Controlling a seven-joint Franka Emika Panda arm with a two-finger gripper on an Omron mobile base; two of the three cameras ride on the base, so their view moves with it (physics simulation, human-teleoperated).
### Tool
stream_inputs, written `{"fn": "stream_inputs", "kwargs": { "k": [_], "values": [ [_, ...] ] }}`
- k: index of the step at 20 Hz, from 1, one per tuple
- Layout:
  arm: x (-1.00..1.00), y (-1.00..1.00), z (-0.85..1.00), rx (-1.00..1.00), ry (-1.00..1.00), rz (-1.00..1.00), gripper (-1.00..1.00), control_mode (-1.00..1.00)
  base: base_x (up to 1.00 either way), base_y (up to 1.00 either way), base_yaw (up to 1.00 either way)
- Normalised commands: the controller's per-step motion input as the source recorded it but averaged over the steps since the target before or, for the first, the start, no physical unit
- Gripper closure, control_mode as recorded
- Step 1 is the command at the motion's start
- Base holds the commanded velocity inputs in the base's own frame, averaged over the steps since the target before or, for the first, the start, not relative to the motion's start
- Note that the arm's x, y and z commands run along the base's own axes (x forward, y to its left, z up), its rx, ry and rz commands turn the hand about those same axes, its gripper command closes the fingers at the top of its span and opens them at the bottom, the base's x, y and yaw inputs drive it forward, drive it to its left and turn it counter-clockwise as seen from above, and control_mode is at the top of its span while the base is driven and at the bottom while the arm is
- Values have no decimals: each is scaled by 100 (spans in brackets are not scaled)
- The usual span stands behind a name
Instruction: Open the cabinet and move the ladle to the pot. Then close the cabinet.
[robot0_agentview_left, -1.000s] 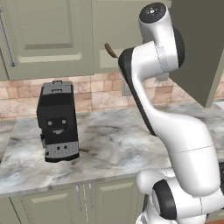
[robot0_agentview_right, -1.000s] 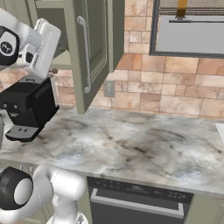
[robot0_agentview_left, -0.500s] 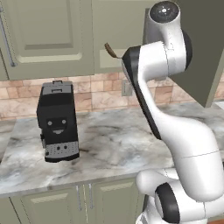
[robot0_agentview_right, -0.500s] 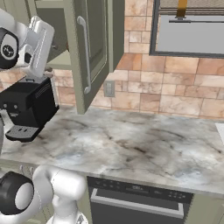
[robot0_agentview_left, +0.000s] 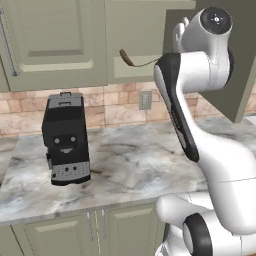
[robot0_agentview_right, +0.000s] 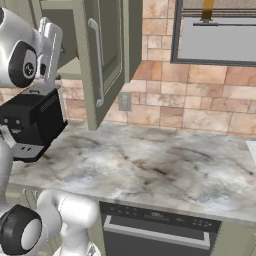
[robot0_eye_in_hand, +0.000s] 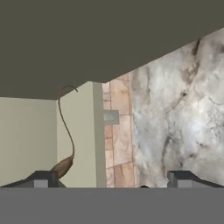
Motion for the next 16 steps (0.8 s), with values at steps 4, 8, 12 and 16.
{"fn": "stream_inputs", "kwargs": {
  "k": [4, 8, 12, 16],
  "values": [
    [20, 17, 0, 8, -3, 11, -100, -100, 0, 0, 0],
    [24, 3, 0, 5, -1, 6, -100, -100, 0, 0, 0],
    [28, 3, 0, 1, -3, 3, -100, -100, 0, 0, 0],
    [26, 0, 0, 0, -11, 0, -100, -100, 0, 0, 0]
  ]
}}
